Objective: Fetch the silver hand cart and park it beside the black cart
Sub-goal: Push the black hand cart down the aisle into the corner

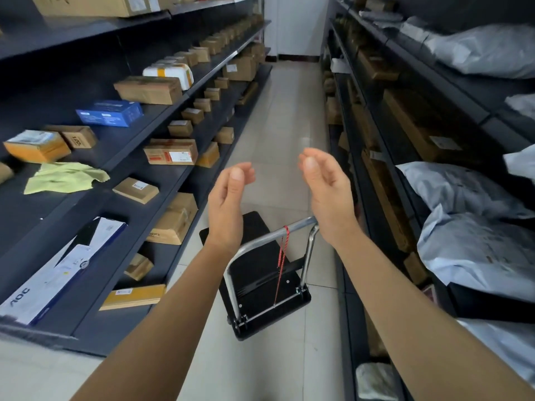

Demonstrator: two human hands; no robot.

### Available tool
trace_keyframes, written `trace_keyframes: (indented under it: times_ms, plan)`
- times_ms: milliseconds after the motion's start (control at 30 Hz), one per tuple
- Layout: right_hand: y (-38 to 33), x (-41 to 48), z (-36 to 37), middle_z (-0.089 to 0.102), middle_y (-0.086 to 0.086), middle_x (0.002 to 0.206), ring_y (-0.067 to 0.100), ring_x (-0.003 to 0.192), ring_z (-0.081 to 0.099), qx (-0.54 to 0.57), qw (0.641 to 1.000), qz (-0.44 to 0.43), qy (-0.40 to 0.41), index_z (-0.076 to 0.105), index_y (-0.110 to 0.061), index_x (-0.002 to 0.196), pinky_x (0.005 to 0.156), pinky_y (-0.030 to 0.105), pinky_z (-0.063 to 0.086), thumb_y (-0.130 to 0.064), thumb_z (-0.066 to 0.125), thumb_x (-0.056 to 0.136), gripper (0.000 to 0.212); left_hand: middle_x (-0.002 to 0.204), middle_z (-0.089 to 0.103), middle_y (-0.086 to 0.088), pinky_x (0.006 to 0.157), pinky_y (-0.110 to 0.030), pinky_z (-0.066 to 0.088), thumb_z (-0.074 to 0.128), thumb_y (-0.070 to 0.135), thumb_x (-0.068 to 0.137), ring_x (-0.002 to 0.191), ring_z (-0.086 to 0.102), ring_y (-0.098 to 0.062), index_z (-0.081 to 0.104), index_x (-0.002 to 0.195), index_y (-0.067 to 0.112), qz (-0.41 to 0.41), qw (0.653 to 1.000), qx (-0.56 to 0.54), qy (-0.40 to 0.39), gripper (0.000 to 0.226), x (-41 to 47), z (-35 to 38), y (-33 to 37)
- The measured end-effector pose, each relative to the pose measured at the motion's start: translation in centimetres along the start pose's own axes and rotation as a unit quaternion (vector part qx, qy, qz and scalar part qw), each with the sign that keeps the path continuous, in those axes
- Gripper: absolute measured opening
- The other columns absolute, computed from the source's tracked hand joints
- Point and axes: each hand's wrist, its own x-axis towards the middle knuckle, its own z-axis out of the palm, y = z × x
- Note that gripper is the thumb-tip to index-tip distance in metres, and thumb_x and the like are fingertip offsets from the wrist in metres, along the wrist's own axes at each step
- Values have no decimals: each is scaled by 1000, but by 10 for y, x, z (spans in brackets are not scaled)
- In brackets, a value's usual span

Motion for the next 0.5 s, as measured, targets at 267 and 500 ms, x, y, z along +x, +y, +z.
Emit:
trace_keyframes:
  times_ms: [267,500]
  plan:
    - [56,30,4,60,-11,114,-7,103,56,-52,996,70,-10,55,-11,124,92,7,43,-24,58,93,34,110,62,-4,86,-6,44,41,46,91,101,59,-7,60,118,5,-61,997,48,-11,53,23,-10,-53]
    - [120,46,-4,56,-3,127,11,117,53,-146,976,154,-59,52,-14,129,104,24,40,-21,63,91,40,98,61,10,80,-1,42,46,35,96,94,56,0,60,114,10,-154,979,119,-66,34,36,-17,-110]
